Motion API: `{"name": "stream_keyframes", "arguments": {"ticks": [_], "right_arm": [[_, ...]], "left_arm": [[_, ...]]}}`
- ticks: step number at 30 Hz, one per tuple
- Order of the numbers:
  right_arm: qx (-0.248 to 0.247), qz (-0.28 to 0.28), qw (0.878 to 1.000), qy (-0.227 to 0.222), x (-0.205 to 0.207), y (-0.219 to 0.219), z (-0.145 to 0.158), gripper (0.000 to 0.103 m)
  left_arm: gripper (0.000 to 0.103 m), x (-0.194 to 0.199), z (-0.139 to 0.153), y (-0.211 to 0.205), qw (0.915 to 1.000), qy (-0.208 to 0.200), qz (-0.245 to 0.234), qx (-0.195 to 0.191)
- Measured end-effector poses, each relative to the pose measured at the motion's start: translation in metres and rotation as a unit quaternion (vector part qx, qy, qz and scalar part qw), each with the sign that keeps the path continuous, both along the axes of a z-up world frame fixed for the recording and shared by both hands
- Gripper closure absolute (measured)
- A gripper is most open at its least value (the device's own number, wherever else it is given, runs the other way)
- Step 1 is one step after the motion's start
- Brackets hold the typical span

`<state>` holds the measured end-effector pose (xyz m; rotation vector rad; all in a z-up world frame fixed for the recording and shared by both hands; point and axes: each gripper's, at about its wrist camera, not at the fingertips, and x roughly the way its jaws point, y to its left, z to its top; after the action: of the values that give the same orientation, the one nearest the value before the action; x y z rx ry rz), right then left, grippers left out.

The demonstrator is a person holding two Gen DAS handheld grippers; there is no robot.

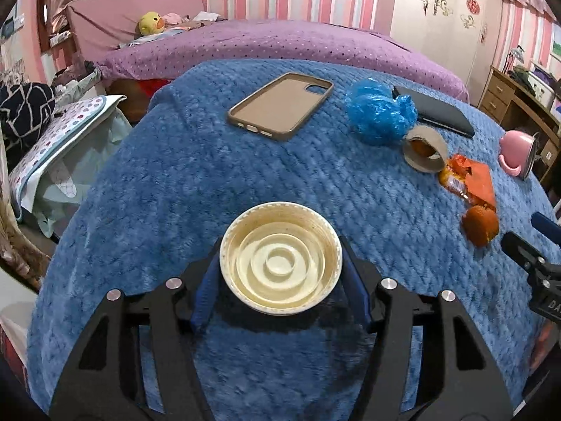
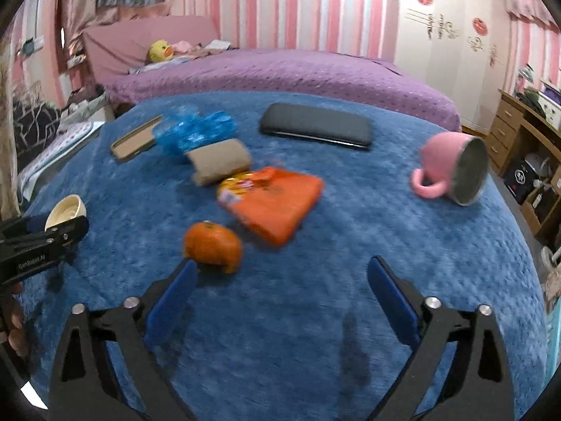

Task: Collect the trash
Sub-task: 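Grasp the orange tangerine peel with the right tool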

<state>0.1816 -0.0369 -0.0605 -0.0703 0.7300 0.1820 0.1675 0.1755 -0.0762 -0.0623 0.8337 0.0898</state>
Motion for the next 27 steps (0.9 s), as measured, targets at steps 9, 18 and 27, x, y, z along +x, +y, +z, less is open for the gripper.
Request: {"name": "stream_keyframes", "arguments": {"ticks": [9, 18, 27], "right_arm": [[-0.001, 0.059, 0.998, 0.030, 0.012, 0.033, -0.009, 0.058], [0.042, 0.087, 0.995, 0.010, 0.001, 0.012, 0.002, 0.083], [0.044, 0.055, 0.997, -0.022, -0.019, -0.054, 0.020, 0.087]], "left_arm": [[0.043, -0.001, -0.002, 0.002, 1.0000, 0.000, -0.006, 0.006], [0.043, -0.001, 0.002, -0.003, 1.0000, -0.002, 0.003, 0.008], [0.043, -0.005, 0.026, -0.038, 0.9996, -0.026, -0.008, -0.005]]}}
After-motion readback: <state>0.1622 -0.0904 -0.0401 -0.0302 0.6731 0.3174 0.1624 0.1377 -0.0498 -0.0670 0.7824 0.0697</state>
